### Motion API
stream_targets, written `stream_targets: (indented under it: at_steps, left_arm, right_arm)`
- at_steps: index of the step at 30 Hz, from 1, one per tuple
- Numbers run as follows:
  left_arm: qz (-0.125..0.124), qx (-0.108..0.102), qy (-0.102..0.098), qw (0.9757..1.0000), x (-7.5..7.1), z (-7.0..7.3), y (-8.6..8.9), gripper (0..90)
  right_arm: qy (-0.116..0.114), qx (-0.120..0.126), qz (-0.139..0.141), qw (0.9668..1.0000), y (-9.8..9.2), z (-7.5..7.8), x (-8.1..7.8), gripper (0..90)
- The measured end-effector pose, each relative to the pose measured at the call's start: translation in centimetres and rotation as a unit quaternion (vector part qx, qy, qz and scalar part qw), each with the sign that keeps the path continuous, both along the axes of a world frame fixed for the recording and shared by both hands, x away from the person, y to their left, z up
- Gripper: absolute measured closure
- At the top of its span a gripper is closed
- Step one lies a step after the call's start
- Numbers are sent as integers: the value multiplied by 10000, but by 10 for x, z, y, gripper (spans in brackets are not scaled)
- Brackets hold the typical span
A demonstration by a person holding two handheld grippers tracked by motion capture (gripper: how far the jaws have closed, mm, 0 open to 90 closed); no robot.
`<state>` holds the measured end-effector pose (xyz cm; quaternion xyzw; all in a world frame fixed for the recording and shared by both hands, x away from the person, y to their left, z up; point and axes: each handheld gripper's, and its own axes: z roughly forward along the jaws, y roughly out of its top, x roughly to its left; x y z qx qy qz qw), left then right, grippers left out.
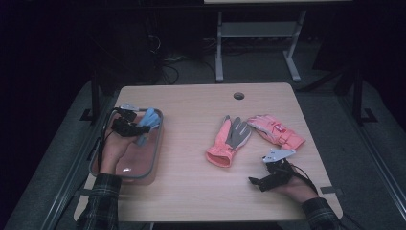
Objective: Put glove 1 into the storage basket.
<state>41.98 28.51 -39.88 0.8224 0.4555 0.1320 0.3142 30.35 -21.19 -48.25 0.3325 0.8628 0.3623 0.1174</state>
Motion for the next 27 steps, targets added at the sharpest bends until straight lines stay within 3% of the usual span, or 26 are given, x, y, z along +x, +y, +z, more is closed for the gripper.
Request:
stream_targets:
  at_steps: [5, 12, 19, 27]
  left_arm:
    - [46, 167, 237, 9996, 7, -18, 3, 739]
    - [37, 334, 354, 9988, 8, -25, -2, 721]
    - [47, 442, 527, 9976, 10, -31, -4, 646]
    - [93, 278, 807, 9963, 12, -39, -1, 376]
  right_arm:
    - [-1, 1, -1, 10000, 0, 0, 0, 9]
    - [-8, -4, -1, 10000, 0, 0, 0, 9]
    - [-16, -4, -1, 10000, 0, 0, 0, 9]
    - [7, 1, -7, 10000, 0, 0, 0, 9]
